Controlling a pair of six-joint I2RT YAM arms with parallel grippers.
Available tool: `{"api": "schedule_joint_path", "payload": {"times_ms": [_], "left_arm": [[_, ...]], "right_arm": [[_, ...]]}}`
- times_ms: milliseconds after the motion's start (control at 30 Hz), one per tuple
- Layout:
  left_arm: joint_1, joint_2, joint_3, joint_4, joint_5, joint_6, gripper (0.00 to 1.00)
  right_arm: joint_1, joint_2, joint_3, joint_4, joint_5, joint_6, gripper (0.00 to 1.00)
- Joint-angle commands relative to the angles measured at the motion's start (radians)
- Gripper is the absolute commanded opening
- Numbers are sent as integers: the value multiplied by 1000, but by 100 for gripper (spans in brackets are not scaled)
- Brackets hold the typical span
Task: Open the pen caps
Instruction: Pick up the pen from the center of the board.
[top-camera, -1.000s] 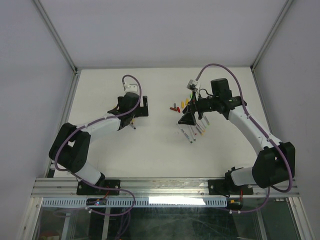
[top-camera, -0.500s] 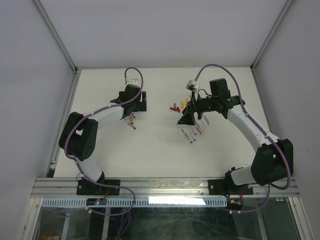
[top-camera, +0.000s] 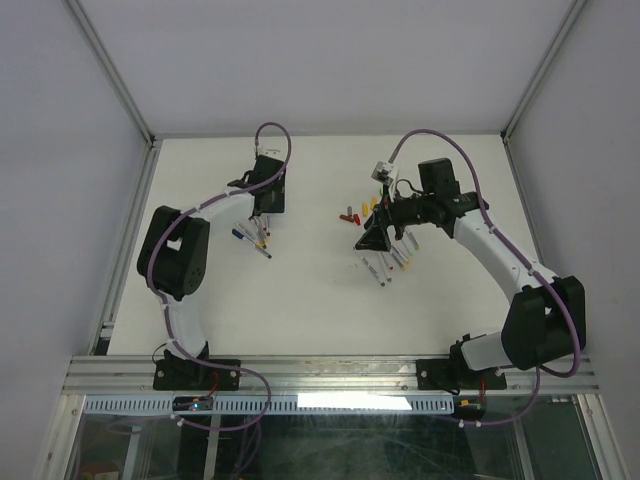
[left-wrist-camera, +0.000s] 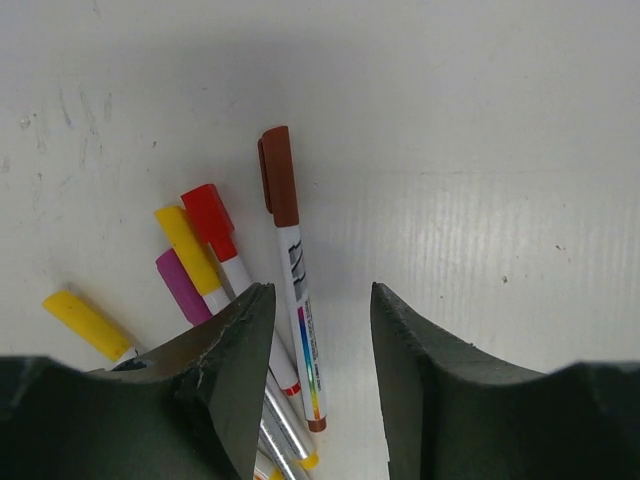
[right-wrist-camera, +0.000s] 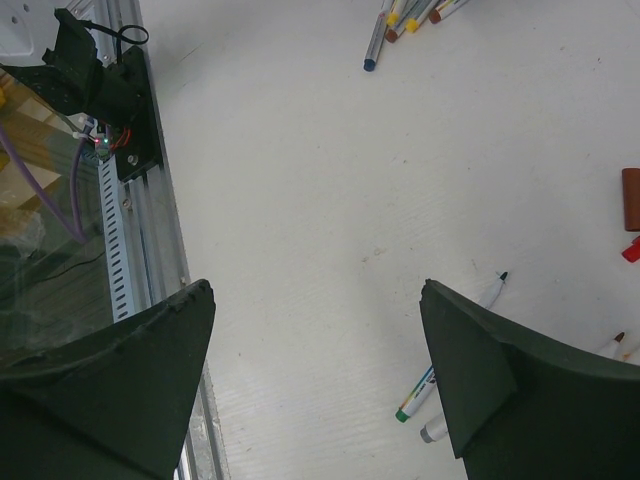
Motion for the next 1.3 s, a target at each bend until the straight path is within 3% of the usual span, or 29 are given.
{"api": "schedule_joint_path", "payload": {"times_ms": [0, 467, 700, 933, 1133, 1267], "left_arm": [[29, 31, 74, -38, 12, 30, 43], [48, 101, 112, -77, 112, 3, 28], [49, 108, 115, -98, 190, -18, 11], [43, 66, 67, -88, 301, -58, 2], [22, -45, -100, 47, 431, -122, 2], [10, -112, -211, 144, 498, -174, 2]], "right_arm": [[-4, 0, 6, 39, -33, -3, 87], [-5, 3, 6, 39, -33, -2, 87], [-5, 20, -14, 81, -37, 38, 86], [2, 105, -113, 327, 40, 292, 85], [30, 162, -232, 671, 77, 604, 82], [101, 231, -226, 736, 155, 718, 82]]}}
